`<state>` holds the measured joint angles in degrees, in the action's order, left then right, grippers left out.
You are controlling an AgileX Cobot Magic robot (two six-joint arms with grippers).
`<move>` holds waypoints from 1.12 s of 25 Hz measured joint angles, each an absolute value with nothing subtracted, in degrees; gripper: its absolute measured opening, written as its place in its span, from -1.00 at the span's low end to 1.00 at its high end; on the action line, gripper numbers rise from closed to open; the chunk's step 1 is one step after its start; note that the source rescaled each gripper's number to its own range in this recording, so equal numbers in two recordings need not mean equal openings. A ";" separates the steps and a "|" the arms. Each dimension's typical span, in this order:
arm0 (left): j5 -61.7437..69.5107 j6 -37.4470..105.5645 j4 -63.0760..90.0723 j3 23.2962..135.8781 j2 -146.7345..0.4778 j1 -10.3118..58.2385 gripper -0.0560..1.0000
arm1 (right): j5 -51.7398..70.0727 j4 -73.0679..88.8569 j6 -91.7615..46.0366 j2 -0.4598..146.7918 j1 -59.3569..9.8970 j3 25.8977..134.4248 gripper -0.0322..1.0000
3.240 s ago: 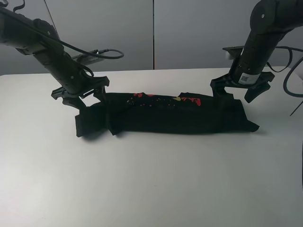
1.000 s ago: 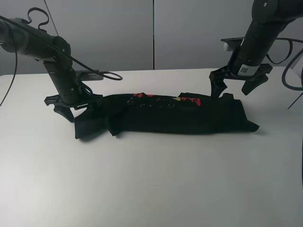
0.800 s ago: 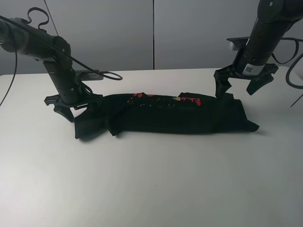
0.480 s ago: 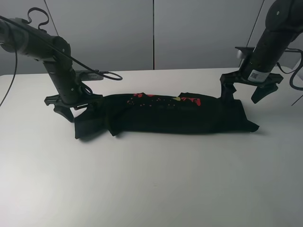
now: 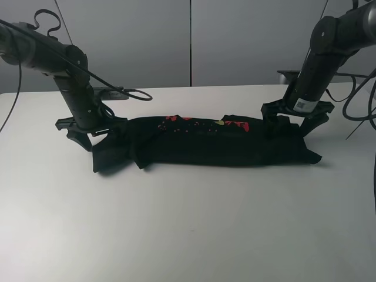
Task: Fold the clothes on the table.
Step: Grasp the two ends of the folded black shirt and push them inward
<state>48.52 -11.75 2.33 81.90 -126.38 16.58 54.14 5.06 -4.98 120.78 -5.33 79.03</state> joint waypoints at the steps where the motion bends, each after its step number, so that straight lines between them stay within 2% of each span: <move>1: 48.52 -11.63 2.33 81.90 -126.38 16.58 0.82 | 53.51 4.82 -4.65 121.01 -5.69 79.03 0.99; 19: 48.31 -11.63 2.33 81.90 -126.38 16.58 0.82 | 51.50 2.15 -2.40 125.04 -5.97 79.11 0.97; 21: 48.31 -11.51 2.33 81.90 -126.38 16.58 0.82 | 51.50 1.23 -2.41 125.28 -6.07 79.37 0.75; 25: 48.19 -11.41 2.33 81.90 -126.38 16.58 0.82 | 51.40 2.13 -3.36 125.74 -6.07 79.77 0.11; 28: 48.19 -11.41 2.33 81.90 -126.38 16.58 0.82 | 51.38 4.22 -5.21 125.74 -6.19 79.77 -0.24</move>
